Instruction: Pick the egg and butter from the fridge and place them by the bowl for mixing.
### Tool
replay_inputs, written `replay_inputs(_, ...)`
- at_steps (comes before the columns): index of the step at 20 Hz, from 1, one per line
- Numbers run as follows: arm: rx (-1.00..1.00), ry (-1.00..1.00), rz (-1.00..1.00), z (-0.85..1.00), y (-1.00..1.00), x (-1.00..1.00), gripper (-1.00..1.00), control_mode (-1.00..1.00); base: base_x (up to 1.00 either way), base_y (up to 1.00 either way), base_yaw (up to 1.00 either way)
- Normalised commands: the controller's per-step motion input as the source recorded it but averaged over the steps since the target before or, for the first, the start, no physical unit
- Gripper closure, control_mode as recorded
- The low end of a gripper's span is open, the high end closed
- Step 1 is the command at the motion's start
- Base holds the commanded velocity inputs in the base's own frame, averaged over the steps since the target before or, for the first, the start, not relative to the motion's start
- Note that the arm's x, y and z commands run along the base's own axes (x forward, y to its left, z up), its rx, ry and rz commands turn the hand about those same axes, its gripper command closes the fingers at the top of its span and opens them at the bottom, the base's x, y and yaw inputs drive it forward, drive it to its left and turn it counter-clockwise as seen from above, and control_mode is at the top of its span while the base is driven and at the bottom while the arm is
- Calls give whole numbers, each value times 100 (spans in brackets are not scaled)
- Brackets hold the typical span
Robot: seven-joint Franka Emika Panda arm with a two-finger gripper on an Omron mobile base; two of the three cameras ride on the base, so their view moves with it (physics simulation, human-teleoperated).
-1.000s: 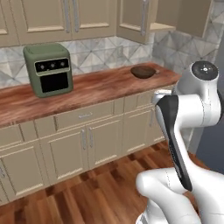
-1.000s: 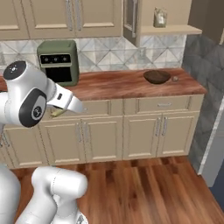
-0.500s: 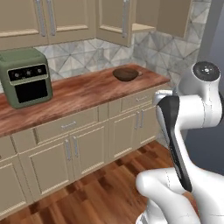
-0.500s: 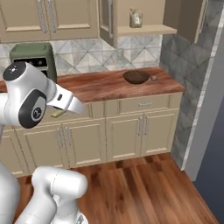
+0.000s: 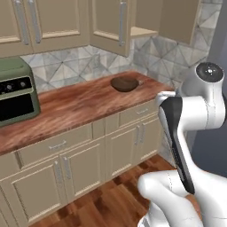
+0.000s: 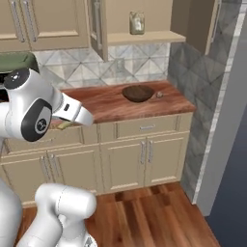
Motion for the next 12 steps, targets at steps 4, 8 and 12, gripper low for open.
replay_inputs(4, 0, 0, 0, 0, 0, 0, 100, 100, 77, -35, 0)
replay_inputs(8, 0, 0, 0, 0, 0, 0, 100, 100, 77, -35, 0)
replay_inputs(12, 0, 0, 0, 0, 0, 0, 100, 100, 76, -36, 1)
